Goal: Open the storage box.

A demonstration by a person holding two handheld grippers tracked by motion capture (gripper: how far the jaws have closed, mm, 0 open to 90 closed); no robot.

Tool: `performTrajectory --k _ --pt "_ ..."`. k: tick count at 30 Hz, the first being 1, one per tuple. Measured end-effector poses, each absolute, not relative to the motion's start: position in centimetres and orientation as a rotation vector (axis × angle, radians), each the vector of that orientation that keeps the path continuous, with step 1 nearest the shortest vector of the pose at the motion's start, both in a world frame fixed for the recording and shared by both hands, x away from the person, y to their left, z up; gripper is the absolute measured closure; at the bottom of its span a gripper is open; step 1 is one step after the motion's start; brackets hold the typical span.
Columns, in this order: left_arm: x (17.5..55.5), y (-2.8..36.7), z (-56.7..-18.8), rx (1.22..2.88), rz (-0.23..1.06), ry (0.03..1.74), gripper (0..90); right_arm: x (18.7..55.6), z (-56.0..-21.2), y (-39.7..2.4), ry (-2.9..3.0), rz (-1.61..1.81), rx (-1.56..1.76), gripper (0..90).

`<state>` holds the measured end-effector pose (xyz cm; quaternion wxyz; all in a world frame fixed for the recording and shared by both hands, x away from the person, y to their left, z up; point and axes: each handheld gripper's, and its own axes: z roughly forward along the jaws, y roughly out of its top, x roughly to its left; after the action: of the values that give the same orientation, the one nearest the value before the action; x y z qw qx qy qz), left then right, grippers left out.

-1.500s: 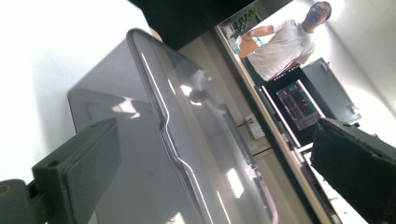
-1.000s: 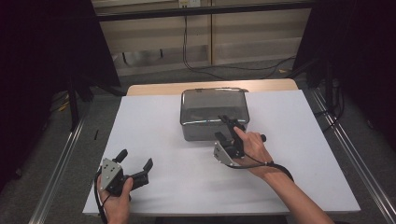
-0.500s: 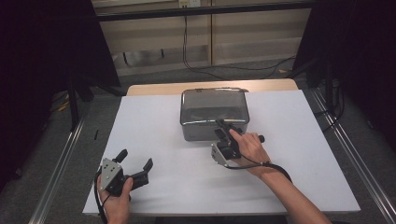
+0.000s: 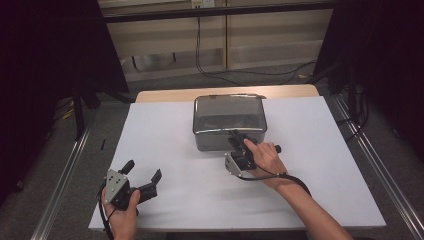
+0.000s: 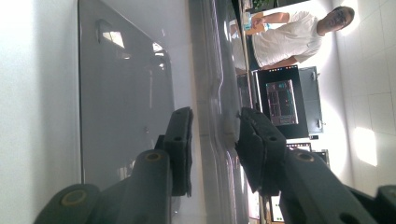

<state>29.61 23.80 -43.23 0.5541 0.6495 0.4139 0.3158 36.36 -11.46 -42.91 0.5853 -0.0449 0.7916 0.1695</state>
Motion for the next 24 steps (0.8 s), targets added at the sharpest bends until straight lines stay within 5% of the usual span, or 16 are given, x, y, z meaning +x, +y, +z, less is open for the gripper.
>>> performTrajectory --k 7,24 --pt "29.91 23.9 -43.18 1.545 0.747 0.984 2.9 36.25 -42.53 -11.47 1.845 0.409 -0.102 75.8" --pt "29.99 23.61 -42.99 1.58 0.72 0.952 5.1 36.21 -42.31 -11.53 1.84 0.42 -0.097 77.2"
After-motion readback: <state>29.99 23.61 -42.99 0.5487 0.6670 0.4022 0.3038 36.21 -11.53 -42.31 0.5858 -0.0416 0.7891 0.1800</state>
